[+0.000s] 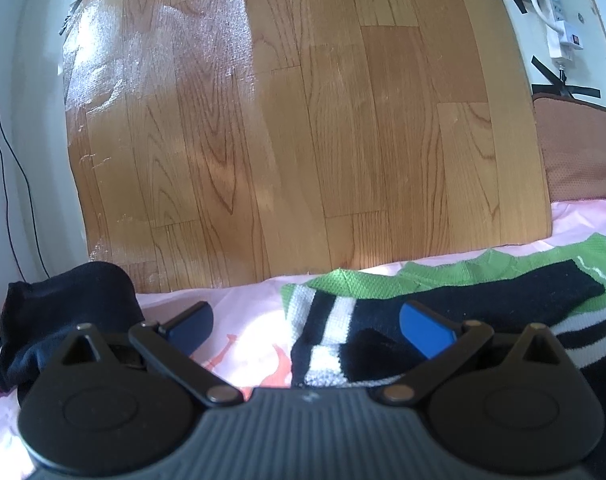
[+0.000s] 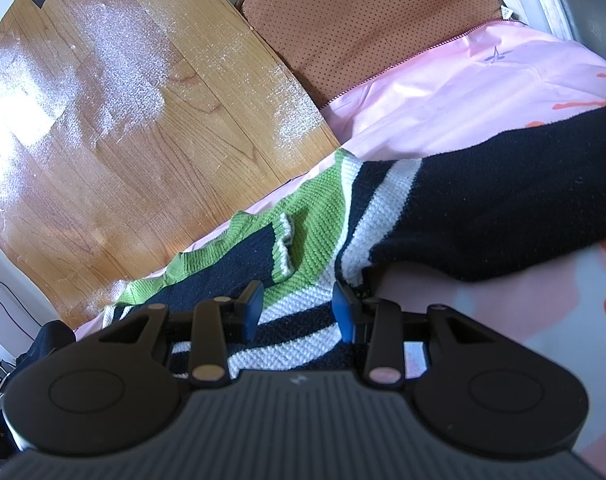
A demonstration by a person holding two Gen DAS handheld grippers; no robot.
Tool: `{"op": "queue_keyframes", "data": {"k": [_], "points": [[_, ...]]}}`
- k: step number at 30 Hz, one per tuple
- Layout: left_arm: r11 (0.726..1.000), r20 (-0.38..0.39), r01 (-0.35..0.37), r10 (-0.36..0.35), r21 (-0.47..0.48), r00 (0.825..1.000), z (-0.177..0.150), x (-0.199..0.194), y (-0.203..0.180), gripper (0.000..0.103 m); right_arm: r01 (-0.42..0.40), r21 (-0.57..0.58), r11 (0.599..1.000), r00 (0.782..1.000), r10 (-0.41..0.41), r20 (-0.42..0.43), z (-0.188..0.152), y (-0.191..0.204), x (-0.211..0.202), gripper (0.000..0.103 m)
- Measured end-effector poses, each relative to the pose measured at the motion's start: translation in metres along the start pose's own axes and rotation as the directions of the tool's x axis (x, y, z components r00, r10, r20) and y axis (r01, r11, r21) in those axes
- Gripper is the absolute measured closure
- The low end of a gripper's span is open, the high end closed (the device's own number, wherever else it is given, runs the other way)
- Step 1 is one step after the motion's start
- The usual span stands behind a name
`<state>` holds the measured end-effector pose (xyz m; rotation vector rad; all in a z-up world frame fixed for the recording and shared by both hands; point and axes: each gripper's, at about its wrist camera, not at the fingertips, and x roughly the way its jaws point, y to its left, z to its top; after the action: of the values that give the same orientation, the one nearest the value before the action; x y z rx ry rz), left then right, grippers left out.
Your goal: Fold small clothes
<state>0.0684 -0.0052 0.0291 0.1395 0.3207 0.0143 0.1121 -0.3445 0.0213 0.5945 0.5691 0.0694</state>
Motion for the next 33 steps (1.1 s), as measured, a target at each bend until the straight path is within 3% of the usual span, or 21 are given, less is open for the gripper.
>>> {"op": "queue_keyframes", "data": {"k": [33], "points": [[1.000, 0.010, -0.001, 0.001, 0.009, 1.000, -0.0010, -0.0006, -0.0023, 0.000, -0.001, 0.001, 1.000, 1.000, 0.001, 0.000, -0.0003, -0.0002, -0.0003, 0.062]]}}
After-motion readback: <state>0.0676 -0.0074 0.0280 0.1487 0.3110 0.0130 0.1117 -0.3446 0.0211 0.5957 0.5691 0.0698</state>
